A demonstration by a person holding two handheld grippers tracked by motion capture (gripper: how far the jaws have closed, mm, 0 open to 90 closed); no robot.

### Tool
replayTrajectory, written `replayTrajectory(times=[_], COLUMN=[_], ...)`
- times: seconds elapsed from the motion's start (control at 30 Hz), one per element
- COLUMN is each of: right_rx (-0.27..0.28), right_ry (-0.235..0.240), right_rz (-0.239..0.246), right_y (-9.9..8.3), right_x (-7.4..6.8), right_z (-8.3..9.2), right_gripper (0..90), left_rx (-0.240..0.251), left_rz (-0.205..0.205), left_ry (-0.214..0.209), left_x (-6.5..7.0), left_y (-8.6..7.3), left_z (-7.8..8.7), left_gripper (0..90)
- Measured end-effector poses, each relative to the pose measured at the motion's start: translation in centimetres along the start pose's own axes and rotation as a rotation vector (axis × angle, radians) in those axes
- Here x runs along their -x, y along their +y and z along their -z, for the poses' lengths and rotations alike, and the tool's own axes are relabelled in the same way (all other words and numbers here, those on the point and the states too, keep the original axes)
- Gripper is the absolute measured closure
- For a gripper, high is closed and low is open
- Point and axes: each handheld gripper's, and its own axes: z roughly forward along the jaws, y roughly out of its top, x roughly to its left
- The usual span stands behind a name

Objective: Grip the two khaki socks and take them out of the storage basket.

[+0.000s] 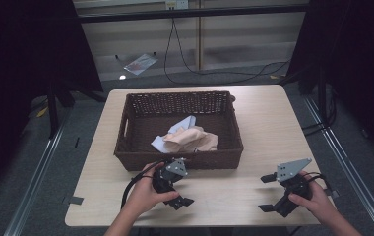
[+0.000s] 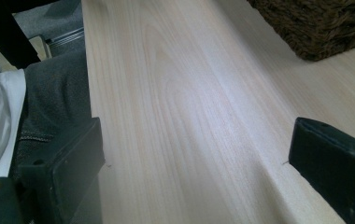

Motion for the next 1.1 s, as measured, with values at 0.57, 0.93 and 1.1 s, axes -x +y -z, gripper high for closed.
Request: replayTrajectory(times=[0.57, 0.93, 1.1], right_rx=[0.004, 0.003, 0.003], right_ry=[-0.003, 0.001, -0.002], right_rz=[-0.007, -0.011, -0.008], right_y=[-0.1, -0.2, -0.2], right_x=[0.0, 0.0, 0.0], right_z=[0.1, 0.0, 0.1], right_gripper=[3.1, 3.1, 3.1], left_rx=[-0.008, -0.051, -0.061], left_rz=[0.025, 0.039, 0.049], left_ry=[-0.044, -0.071, -0.098], left_x=[-0.5, -0.7, -0.9], left_y=[1.5, 2.4, 3.0], left_z=[1.2, 2.4, 3.1], left_gripper=[6.0, 6.0, 6.0])
